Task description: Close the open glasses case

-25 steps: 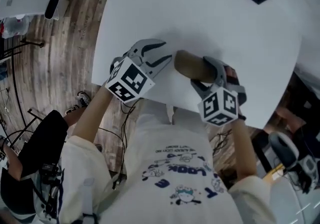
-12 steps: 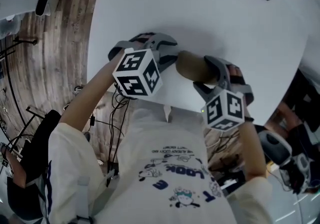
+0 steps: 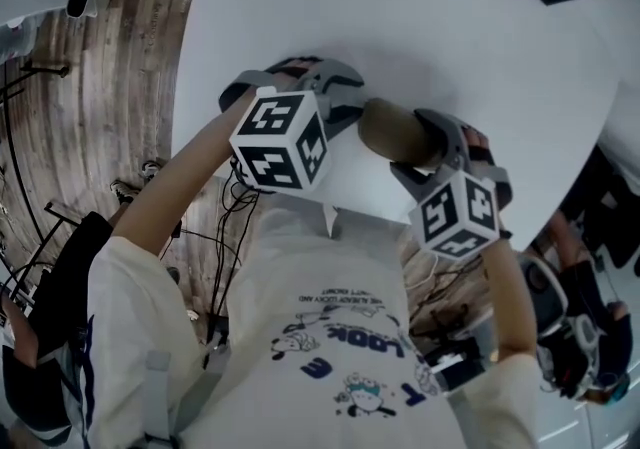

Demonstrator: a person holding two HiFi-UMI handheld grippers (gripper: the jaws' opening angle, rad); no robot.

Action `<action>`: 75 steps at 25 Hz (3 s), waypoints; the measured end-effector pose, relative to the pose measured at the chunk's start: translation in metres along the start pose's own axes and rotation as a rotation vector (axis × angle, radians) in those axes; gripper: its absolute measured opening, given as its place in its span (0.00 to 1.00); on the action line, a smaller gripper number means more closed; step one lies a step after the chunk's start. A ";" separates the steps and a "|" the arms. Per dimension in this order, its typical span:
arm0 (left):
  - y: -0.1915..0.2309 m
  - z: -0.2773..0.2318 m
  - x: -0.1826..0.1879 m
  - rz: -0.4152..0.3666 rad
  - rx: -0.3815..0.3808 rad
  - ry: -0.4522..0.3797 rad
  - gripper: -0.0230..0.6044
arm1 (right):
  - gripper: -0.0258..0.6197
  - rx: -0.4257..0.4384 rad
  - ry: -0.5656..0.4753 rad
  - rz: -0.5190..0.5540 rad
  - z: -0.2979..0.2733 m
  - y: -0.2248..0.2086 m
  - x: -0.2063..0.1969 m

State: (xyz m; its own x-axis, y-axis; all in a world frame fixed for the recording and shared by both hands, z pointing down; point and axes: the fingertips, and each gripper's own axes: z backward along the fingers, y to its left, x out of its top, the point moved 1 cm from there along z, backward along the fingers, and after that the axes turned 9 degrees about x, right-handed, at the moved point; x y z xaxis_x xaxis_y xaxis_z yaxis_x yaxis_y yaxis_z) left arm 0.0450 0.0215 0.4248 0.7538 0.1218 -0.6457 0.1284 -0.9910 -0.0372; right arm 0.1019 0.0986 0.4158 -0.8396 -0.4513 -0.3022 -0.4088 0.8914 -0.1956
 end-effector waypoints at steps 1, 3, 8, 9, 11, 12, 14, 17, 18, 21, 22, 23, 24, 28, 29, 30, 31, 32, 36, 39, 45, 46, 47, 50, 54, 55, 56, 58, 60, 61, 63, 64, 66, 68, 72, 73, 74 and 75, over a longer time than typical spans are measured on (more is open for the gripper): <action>0.000 -0.001 0.000 0.000 -0.005 -0.001 0.27 | 0.59 0.002 -0.008 -0.006 0.001 -0.001 0.000; 0.000 -0.001 0.003 0.004 -0.011 -0.010 0.27 | 0.59 0.017 -0.022 -0.023 0.008 0.000 0.002; -0.004 0.003 0.015 0.019 -0.016 -0.058 0.26 | 0.59 0.003 0.066 0.010 0.026 0.006 -0.003; -0.006 0.002 0.017 0.010 -0.018 -0.060 0.27 | 0.59 -0.004 0.092 0.028 0.027 0.006 -0.006; -0.008 -0.001 0.019 -0.018 -0.016 -0.049 0.26 | 0.59 -0.016 0.125 0.059 0.027 0.005 -0.010; -0.008 -0.004 0.019 -0.030 -0.013 -0.042 0.26 | 0.59 -0.022 0.133 0.073 0.025 0.002 -0.012; -0.008 -0.007 0.020 -0.040 -0.011 -0.033 0.26 | 0.59 -0.026 0.137 0.096 0.023 -0.003 -0.016; -0.008 -0.009 0.021 -0.050 -0.022 -0.028 0.24 | 0.59 -0.025 0.132 0.130 0.021 -0.008 -0.019; -0.010 -0.010 0.021 -0.056 -0.035 -0.024 0.22 | 0.59 -0.025 0.134 0.146 0.021 -0.009 -0.020; -0.015 -0.012 0.020 -0.088 -0.078 -0.010 0.14 | 0.59 -0.009 0.155 0.182 0.017 -0.013 -0.024; -0.015 -0.011 0.020 -0.100 -0.087 -0.007 0.14 | 0.59 0.000 0.159 0.186 0.016 -0.014 -0.024; -0.015 -0.011 0.020 -0.106 -0.093 -0.004 0.14 | 0.59 0.008 0.160 0.187 0.015 -0.015 -0.024; -0.014 -0.010 0.019 -0.106 -0.098 -0.002 0.14 | 0.59 0.016 0.158 0.188 0.014 -0.015 -0.024; -0.016 -0.009 0.017 -0.113 -0.101 0.000 0.14 | 0.59 0.042 0.153 0.194 0.013 -0.014 -0.022; -0.016 -0.009 0.017 -0.121 -0.103 0.000 0.14 | 0.59 0.046 0.151 0.194 0.013 -0.013 -0.022; -0.016 -0.008 0.016 -0.126 -0.108 0.000 0.14 | 0.59 0.050 0.147 0.193 0.012 -0.013 -0.021; -0.016 -0.008 0.015 -0.126 -0.114 0.000 0.14 | 0.59 0.056 0.142 0.192 0.012 -0.013 -0.020; -0.015 -0.008 0.015 -0.124 -0.115 -0.002 0.14 | 0.59 0.061 0.137 0.192 0.012 -0.013 -0.020; -0.005 -0.008 0.016 -0.132 -0.081 -0.022 0.09 | 0.59 0.077 0.130 0.189 0.012 -0.012 -0.021; -0.005 -0.007 0.017 -0.148 -0.082 -0.026 0.09 | 0.59 0.083 0.129 0.189 0.012 -0.012 -0.020; -0.007 -0.010 0.017 -0.258 -0.087 -0.005 0.09 | 0.59 0.110 0.135 0.195 0.012 -0.012 -0.019; -0.008 -0.010 0.017 -0.285 -0.106 -0.001 0.09 | 0.59 0.115 0.140 0.199 0.012 -0.012 -0.019; -0.009 -0.010 0.016 -0.319 -0.127 0.004 0.09 | 0.59 0.118 0.143 0.204 0.011 -0.013 -0.019; -0.012 -0.010 0.016 -0.422 -0.185 0.012 0.07 | 0.59 0.128 0.149 0.209 0.011 -0.012 -0.018; -0.015 -0.008 0.014 -0.434 -0.229 0.009 0.04 | 0.59 0.133 0.142 0.205 0.010 -0.011 -0.017; -0.015 -0.007 0.014 -0.420 -0.229 0.007 0.04 | 0.59 0.133 0.139 0.202 0.010 -0.011 -0.017; -0.016 -0.006 0.013 -0.406 -0.226 0.004 0.04 | 0.59 0.132 0.136 0.197 0.010 -0.010 -0.017; -0.017 -0.002 0.013 -0.382 -0.217 -0.004 0.04 | 0.59 0.130 0.130 0.179 0.010 -0.009 -0.017; -0.018 0.001 0.013 -0.371 -0.207 -0.009 0.04 | 0.59 0.128 0.110 0.154 0.009 -0.010 -0.018; -0.019 0.002 0.013 -0.372 -0.203 -0.009 0.04 | 0.59 0.128 0.097 0.142 0.009 -0.010 -0.017; -0.026 0.005 0.012 -0.376 -0.203 -0.007 0.04 | 0.59 0.127 0.080 0.120 0.009 -0.010 -0.017; -0.031 0.006 0.011 -0.374 -0.206 -0.006 0.04 | 0.59 0.128 0.075 0.108 0.009 -0.010 -0.018; -0.043 0.007 0.010 -0.357 -0.209 -0.006 0.04 | 0.59 0.133 0.058 0.077 0.011 -0.012 -0.016; -0.052 0.006 0.012 -0.314 -0.196 -0.009 0.04 | 0.59 0.138 0.030 0.039 0.013 -0.016 -0.013; -0.060 0.002 0.017 -0.134 -0.107 -0.013 0.04 | 0.59 0.106 -0.037 -0.043 0.013 -0.022 -0.011; -0.061 0.001 0.018 -0.082 -0.074 -0.016 0.04 | 0.59 0.093 -0.057 -0.076 0.013 -0.024 -0.009; -0.060 0.000 0.019 -0.030 -0.042 -0.021 0.04 | 0.59 0.080 -0.079 -0.115 0.013 -0.025 -0.008; -0.060 -0.001 0.021 0.020 -0.011 -0.026 0.04 | 0.59 0.065 -0.100 -0.160 0.014 -0.027 -0.006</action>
State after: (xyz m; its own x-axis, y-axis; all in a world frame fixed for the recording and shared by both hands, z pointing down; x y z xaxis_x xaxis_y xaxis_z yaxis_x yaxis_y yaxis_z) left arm 0.0540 0.0832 0.4142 0.7394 0.1003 -0.6657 0.1208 -0.9926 -0.0153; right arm 0.1231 0.0764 0.4101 -0.7245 -0.5919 -0.3532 -0.5077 0.8048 -0.3074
